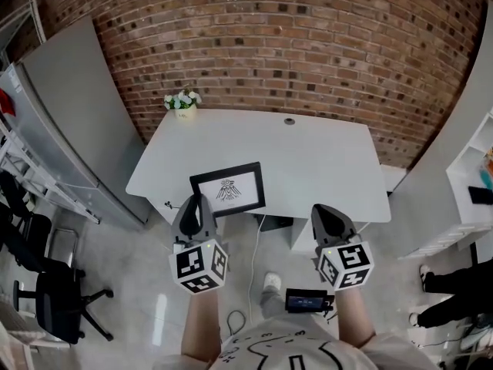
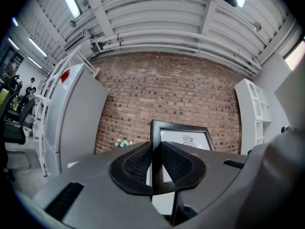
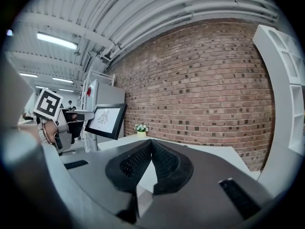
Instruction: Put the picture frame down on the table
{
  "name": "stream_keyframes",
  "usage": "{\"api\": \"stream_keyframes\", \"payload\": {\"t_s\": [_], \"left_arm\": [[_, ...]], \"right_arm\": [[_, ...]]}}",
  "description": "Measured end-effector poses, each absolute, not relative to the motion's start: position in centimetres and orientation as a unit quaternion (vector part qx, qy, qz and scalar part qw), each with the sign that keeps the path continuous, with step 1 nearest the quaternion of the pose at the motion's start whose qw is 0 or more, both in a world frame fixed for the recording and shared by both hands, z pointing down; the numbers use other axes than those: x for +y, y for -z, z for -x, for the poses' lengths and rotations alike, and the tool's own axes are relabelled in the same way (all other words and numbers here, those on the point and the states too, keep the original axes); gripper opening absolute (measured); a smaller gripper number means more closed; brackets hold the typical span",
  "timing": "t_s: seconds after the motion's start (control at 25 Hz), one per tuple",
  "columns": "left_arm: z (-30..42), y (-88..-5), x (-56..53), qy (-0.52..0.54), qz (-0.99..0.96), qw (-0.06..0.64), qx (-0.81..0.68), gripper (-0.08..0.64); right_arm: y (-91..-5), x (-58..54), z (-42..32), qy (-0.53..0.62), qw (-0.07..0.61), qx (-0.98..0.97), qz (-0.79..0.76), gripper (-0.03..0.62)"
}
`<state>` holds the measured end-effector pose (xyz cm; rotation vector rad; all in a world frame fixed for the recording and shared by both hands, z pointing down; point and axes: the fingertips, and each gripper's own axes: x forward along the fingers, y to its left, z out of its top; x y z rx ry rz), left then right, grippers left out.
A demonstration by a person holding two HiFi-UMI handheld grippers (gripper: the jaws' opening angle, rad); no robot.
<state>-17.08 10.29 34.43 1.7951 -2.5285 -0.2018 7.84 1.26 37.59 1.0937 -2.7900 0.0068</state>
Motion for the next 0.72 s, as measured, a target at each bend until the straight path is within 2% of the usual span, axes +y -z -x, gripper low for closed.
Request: {"api": "stream_keyframes", "payload": {"t_s": [0.72], "left_arm": [[21.2,-36.5,-8.8,0.053,-0.574,0.054,-0.816,0.074]], "right_arm": [[-38.9,-19.0,-4.3,-0.03,0.072,-0.926,-0.37,0.017]]}}
